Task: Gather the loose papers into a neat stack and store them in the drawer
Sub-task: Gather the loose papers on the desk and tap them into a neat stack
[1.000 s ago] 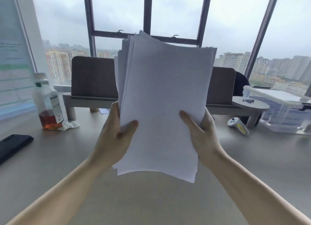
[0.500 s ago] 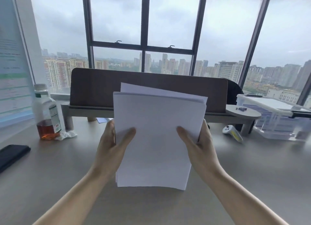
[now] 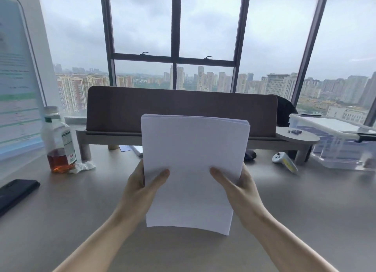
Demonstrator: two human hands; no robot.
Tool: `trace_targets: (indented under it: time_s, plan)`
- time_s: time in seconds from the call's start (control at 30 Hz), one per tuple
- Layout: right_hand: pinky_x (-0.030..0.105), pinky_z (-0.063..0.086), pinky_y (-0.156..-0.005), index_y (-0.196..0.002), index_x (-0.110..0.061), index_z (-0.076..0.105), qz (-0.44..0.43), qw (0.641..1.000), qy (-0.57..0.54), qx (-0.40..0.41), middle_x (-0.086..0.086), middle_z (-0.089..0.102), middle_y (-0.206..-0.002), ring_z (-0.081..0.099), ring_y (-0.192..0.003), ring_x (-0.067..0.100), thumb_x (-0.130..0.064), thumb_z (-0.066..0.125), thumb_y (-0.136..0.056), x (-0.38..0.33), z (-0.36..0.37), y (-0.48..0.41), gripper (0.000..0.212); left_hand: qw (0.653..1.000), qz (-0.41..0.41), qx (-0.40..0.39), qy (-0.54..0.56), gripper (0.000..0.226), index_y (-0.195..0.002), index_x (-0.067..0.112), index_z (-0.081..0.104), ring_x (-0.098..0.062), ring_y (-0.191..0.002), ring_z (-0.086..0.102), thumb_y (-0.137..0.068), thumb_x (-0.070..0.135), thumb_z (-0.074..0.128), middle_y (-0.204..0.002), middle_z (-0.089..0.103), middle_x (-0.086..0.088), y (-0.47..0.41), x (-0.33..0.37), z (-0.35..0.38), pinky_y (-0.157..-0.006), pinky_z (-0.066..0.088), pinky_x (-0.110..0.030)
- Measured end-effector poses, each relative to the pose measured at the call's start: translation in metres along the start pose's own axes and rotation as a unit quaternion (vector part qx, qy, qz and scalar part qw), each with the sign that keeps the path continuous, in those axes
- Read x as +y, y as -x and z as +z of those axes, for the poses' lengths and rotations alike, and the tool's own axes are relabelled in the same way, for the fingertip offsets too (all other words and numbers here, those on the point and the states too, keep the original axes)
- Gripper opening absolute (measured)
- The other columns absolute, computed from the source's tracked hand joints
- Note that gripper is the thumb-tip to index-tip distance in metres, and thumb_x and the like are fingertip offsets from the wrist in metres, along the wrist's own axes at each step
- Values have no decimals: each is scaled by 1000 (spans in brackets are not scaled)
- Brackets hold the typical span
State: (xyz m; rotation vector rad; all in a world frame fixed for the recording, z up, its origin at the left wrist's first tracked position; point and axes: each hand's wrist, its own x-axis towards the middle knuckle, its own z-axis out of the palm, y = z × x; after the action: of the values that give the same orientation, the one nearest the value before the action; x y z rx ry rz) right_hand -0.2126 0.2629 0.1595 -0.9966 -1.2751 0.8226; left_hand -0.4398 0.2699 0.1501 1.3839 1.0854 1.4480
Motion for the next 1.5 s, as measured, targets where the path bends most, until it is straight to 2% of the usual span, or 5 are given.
trace_targets:
  time_s: [0.3,0.53,0.93,1.2,1.5]
  plan:
    - [45,58,-90,-105,-25,71,5,1000,3,5,3,80,-103,75,-102,27,3,60,-94,3,-4,2,31,797,394,76,-451,88,-165,10,14,-17,-161,9,-94,20,65,-171,9,7,-10,117,21,-130,9,-40]
    - [34,56,-78,-108,-16,66,6,1000,-16,-11,14,77,-105,71,-102,36,-8,59,-89,0,-6,1,21,716,349,-60,-601,63,-157,19,40,-16,-154,35,-97,22,55,-164,43,0,-22,143,68,-127,17,-31]
    - [54,53,-94,-106,-19,68,1,1000,-26,-6,17,74,-111,70,-105,37,-15,57,-83,5,-6,2,26,723,357,-117,-579,75,-165,20,19,-6,-160,7,-99,21,55,-174,14,7,-25,139,58,-130,-2,-31]
    - [66,44,-105,-112,-10,62,-8,998,-53,13,24,67,-119,61,-118,47,-16,55,-84,5,-8,-7,29,988,119,-1,-98,71,-154,38,38,2,-145,43,-91,48,70,-157,48,21,-17,54,-21,-112,39,-24]
    - [63,48,-102,-104,-14,69,2,998,-43,34,17,75,-111,65,-113,45,-18,54,-88,14,-1,-10,22,999,24,40,24,25,-113,6,64,-8,-83,75,-102,-5,45,-93,82,4,-19,5,-10,-67,56,-16]
